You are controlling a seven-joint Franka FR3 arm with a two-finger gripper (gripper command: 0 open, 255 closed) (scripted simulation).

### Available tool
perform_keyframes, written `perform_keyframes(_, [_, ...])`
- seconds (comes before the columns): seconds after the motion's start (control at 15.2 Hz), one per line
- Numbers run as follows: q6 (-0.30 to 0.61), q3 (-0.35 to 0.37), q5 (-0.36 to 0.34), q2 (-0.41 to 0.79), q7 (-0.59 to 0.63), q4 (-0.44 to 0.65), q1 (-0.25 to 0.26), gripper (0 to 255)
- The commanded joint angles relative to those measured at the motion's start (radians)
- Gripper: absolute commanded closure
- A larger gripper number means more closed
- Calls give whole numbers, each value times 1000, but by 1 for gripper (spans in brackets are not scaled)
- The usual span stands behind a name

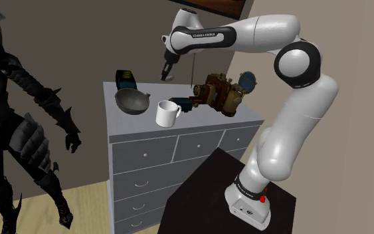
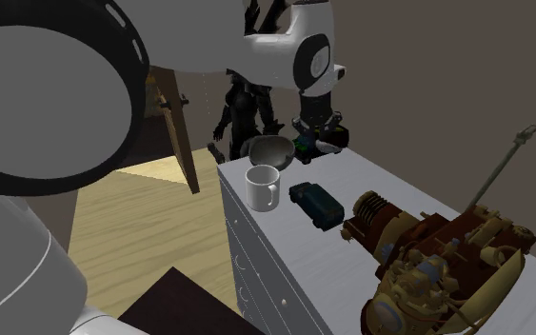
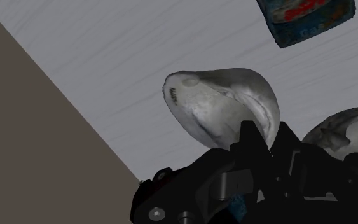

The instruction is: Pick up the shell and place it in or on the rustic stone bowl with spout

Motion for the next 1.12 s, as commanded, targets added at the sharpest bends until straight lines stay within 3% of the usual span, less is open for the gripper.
perform_keyframes(0.0, [-29, 1, -1, -4, 0, 25, 1, 255])
perform_keyframes(0.2, [-59, 1, -1, -7, 0, 51, 1, 255])
perform_keyframes(1.06, [-147, 130, -56, 122, 291, 245, 145, 255])
